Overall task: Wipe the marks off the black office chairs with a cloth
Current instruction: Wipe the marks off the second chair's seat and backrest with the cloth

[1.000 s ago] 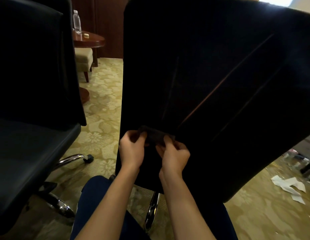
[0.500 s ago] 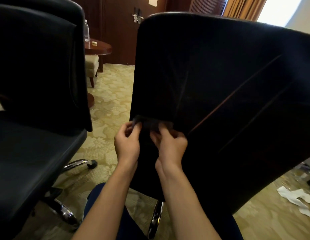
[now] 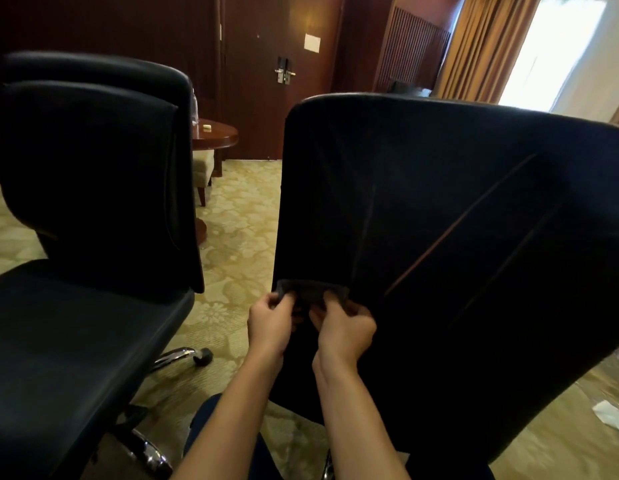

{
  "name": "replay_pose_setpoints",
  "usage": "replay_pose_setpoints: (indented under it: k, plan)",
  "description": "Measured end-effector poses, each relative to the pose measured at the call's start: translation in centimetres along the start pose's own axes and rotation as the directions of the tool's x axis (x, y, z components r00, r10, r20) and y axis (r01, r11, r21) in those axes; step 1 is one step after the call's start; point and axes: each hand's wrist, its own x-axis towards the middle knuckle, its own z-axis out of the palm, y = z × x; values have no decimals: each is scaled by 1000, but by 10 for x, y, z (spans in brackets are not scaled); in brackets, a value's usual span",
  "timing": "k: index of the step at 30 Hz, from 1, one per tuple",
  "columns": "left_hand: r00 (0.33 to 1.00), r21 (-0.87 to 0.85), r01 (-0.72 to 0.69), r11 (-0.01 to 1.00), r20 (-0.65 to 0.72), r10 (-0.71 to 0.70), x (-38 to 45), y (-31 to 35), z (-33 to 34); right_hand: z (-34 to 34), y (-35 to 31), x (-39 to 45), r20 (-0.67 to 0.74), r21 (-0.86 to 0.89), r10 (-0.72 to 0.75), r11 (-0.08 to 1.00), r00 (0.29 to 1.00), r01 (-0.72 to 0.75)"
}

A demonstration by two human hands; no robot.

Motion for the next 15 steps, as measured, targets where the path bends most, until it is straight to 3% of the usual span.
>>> replay_pose_setpoints:
  k: [2, 5, 7, 9, 11, 13, 15]
  plan:
    - [1000, -9, 11, 1000, 26, -11, -1, 4, -4, -3, 2, 2, 15, -60, -38, 997, 999, 39]
    - [986, -60, -160, 985, 42, 162, -8, 48, 2, 13, -32, -3, 71, -154, -307, 937, 949, 315]
    - [954, -99, -287, 953, 58, 294, -13, 89, 11, 29, -73, -15, 100, -210, -514, 826, 852, 523]
    - [929, -126, -358, 925, 46, 366, -15, 125, 22, 42, -111, -29, 158, -150, -657, 722, 737, 676]
    - [912, -156, -405, 901, 4, 411, -17, 149, 31, 49, -135, -41, 233, -80, -752, 617, 617, 783]
    - [893, -178, -450, 875, -55, 447, -21, 156, 38, 51, -140, -44, 275, -119, -834, 464, 478, 878]
    - [879, -186, -477, 859, -101, 466, -27, 152, 40, 47, -133, -43, 291, -176, -873, 353, 392, 919]
